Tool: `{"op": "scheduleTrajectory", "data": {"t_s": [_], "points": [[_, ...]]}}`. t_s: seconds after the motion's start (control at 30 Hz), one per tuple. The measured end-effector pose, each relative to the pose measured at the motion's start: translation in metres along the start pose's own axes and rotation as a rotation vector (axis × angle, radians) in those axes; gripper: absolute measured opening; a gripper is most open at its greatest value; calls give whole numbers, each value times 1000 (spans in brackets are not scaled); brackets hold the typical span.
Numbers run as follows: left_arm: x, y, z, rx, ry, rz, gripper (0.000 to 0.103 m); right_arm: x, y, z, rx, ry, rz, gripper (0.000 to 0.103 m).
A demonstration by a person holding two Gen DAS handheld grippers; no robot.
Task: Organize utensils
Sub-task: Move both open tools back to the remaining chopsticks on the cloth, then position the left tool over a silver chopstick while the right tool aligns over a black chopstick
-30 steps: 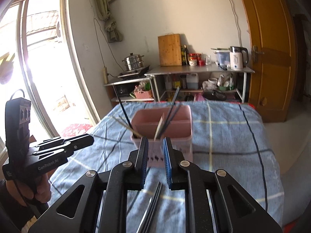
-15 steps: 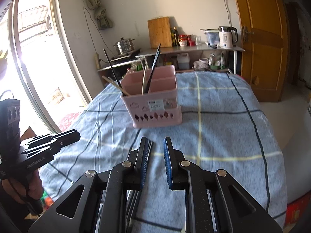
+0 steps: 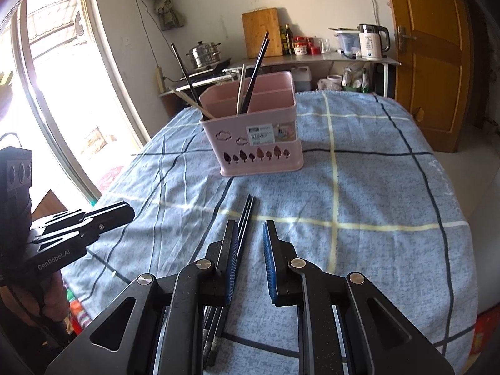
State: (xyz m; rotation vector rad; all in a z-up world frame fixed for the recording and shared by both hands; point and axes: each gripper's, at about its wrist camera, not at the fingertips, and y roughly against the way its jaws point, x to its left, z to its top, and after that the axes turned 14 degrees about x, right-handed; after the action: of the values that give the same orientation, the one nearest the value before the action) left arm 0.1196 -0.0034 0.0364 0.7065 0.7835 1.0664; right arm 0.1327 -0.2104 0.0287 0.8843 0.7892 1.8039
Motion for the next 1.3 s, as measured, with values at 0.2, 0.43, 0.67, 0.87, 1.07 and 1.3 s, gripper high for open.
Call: {"op": "scheduleTrajectory", "data": {"t_s": [0.2,0.43,0.67,0.87,1.07,1.3], "points": [[1,-17,-2,44,13,-15,10,2,-26,-3,65,-4,12,17],[3,-35,-6,87,22,-22,10,4,-61,-7,149,-4,18,17],[12,-41,-5,104,43,-27,10,6,-83,-8,203,-4,21,17],[14,-48,-5,119,51,-34,10,6,-95,-7,226,-7,10,17],[9,-56,-5,146,45,-40,10,3,-95,-8,225,-13,-7,16],[-5,-78,1,194,34,-63,10,-4,-89,-13,233,-14,-27,9]]}}
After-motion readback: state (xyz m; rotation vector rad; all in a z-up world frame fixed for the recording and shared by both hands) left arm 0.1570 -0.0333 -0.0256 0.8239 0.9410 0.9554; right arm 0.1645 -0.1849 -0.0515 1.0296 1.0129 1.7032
